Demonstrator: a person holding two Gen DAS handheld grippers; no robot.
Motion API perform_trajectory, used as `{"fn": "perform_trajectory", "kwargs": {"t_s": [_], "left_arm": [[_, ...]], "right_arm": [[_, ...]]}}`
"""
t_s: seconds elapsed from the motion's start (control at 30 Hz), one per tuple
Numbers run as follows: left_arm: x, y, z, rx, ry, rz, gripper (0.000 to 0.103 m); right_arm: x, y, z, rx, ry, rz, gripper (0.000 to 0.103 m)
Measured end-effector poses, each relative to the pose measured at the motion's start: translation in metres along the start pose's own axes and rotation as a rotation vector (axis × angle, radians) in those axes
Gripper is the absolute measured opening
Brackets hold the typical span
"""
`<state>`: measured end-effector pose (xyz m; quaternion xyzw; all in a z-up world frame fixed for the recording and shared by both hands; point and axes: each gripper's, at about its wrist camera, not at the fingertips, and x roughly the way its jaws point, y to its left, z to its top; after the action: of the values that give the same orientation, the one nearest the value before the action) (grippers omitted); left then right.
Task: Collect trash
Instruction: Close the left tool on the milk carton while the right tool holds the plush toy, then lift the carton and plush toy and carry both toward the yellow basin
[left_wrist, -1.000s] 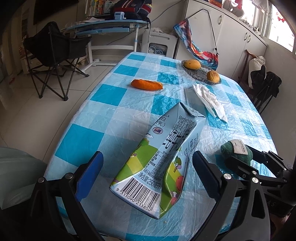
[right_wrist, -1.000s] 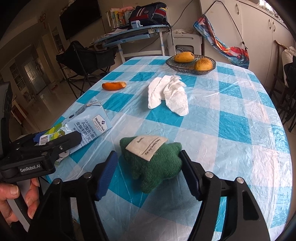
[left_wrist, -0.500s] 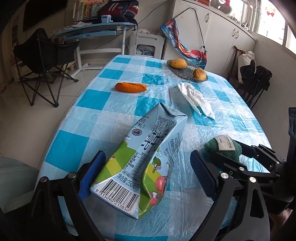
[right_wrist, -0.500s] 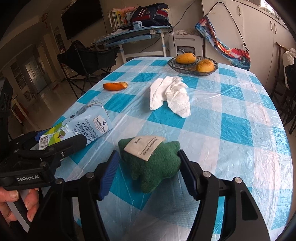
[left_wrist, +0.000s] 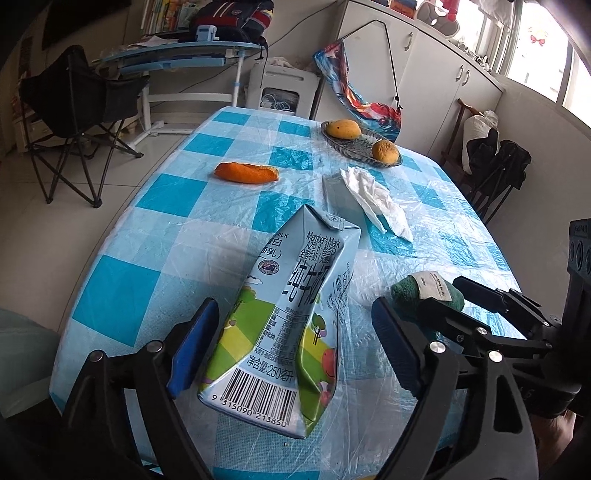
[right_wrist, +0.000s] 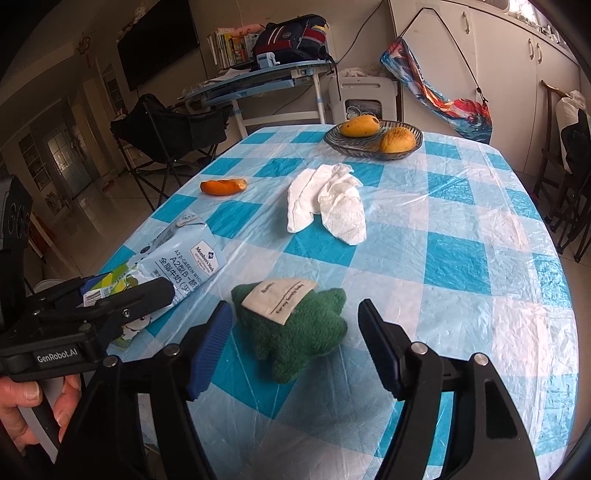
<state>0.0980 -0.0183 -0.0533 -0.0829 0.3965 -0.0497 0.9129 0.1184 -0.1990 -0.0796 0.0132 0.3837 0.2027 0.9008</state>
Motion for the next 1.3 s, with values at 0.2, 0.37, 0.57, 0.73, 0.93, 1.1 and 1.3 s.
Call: {"fn": "perform_trajectory", "kwargs": {"t_s": [0.2, 0.37, 0.57, 0.73, 0.93, 1.1, 1.3], "left_arm": [[0.005, 0.000, 0.002, 0.001, 0.008, 0.021, 0.082], [0.007, 0.001, 0.005, 0.006, 0.007, 0.013, 0.080], [0.006, -0.014, 0.004, 0.085, 0.002, 0.009, 0.052], [0.005, -0.023, 0.001, 0.138, -0.009, 0.024, 0.053], [0.004, -0.016, 0.003, 0.098, -0.005, 0.047, 0.067], [0.006, -0.011, 0.003, 0.070, 0.001, 0.045, 0.070], [0.005, -0.012, 0.001, 0.079, 0.005, 0.045, 0.070]], "right_arm": [[0.004, 0.000, 0.001, -0.005, 0.010, 0.007, 0.068], [0.009, 0.002, -0.001, -0.013, 0.026, 0.018, 0.059], [0.008, 0.003, 0.000, -0.013, 0.013, 0.024, 0.056], [0.010, 0.002, 0.000, -0.004, 0.021, 0.020, 0.057], [0.010, -0.001, 0.000, 0.013, 0.020, 0.019, 0.060], [0.010, -0.001, 0.001, 0.008, 0.021, 0.014, 0.060], [0.009, 0.001, 0.000, -0.003, 0.019, 0.008, 0.059]]}}
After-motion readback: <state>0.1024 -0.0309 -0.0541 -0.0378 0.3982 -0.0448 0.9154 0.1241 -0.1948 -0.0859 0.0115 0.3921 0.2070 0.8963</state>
